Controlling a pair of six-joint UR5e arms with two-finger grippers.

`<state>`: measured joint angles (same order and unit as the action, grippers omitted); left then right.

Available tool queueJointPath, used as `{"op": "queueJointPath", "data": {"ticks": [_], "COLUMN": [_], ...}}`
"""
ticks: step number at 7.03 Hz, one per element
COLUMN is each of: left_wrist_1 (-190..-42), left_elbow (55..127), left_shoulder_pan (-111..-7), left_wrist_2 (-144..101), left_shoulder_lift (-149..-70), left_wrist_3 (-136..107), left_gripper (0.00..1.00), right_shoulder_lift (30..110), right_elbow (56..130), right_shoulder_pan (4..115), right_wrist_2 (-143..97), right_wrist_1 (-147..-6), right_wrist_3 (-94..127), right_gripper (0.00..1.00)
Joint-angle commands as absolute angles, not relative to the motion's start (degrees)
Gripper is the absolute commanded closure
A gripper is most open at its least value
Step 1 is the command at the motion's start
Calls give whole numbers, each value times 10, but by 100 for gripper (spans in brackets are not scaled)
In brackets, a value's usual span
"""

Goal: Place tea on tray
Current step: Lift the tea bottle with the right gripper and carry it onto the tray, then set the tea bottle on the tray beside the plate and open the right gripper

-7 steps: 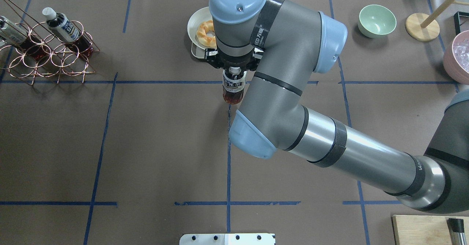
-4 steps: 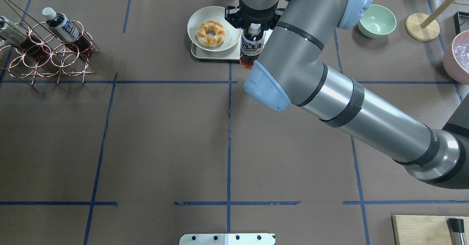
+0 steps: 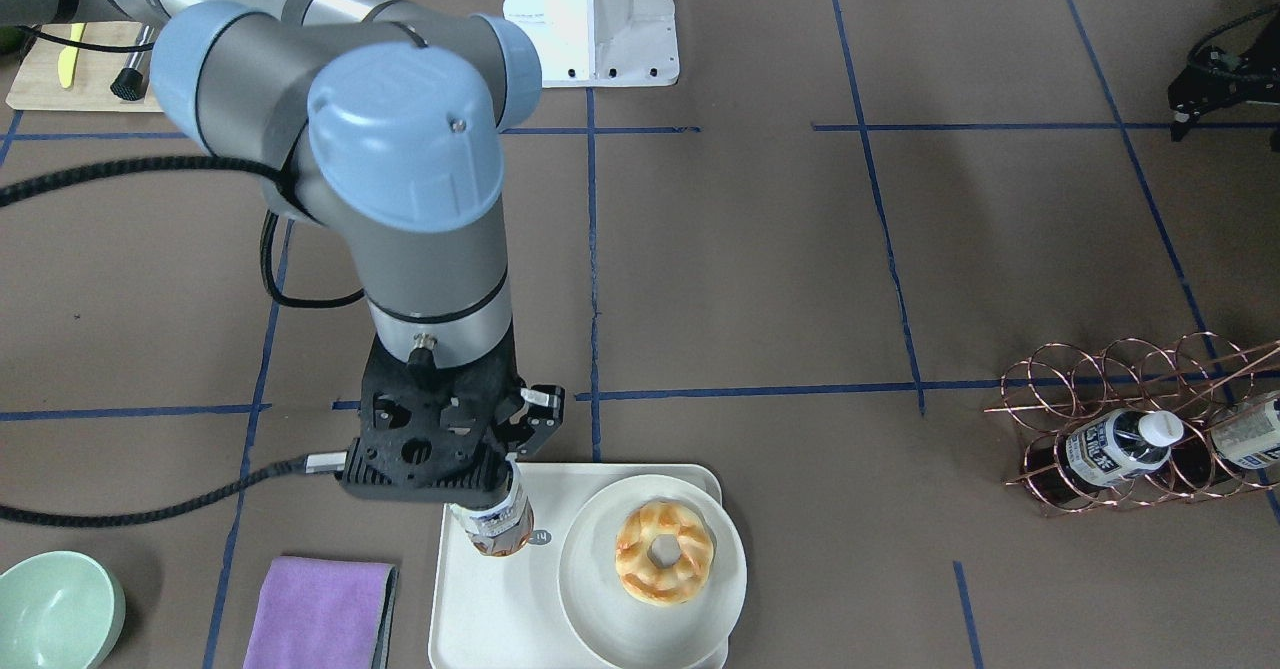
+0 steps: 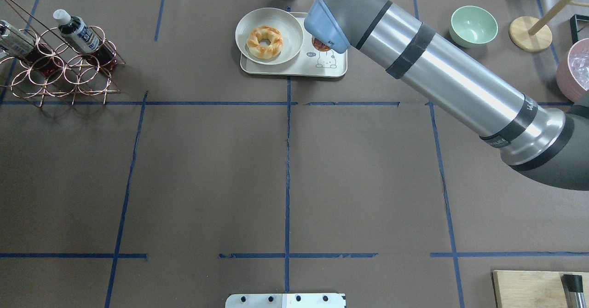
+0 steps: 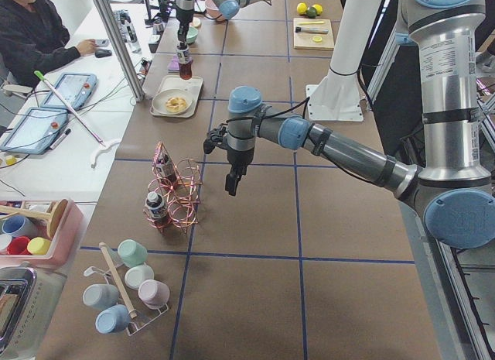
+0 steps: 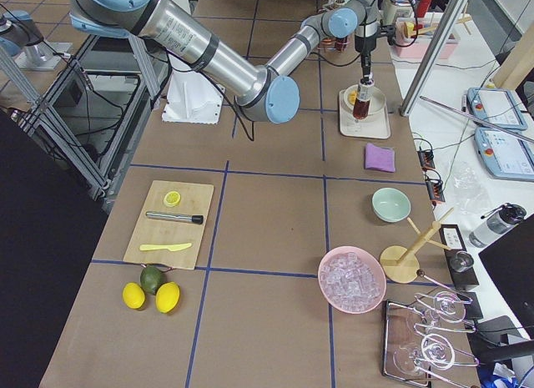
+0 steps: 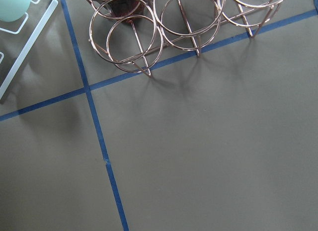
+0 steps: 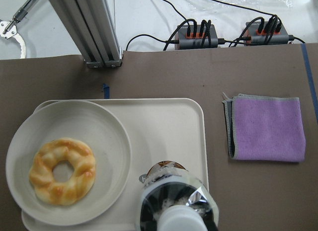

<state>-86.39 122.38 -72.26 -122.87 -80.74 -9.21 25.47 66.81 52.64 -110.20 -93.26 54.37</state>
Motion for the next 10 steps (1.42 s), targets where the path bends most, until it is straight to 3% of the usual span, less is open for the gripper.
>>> {"op": "queueJointPath", "data": {"ticks": [1, 10], "left_wrist_1": [-864, -864], "left_elbow": [1224, 1223], "left_shoulder_pan": [-724, -726], "left_wrist_2": [-1229, -1229], "left_shoulder_lift": [-808, -807], "left_wrist_3": [-92, -90], "left_gripper": [0, 0], "right_shoulder_lift": [247, 237], "right_elbow": [589, 561], "right_shoulder_pan": [540, 525], "right_wrist_2": [-1107, -1120], "right_wrist_1": [-865, -848], "right_wrist_3": [527, 529], "right_gripper": [100, 100]}}
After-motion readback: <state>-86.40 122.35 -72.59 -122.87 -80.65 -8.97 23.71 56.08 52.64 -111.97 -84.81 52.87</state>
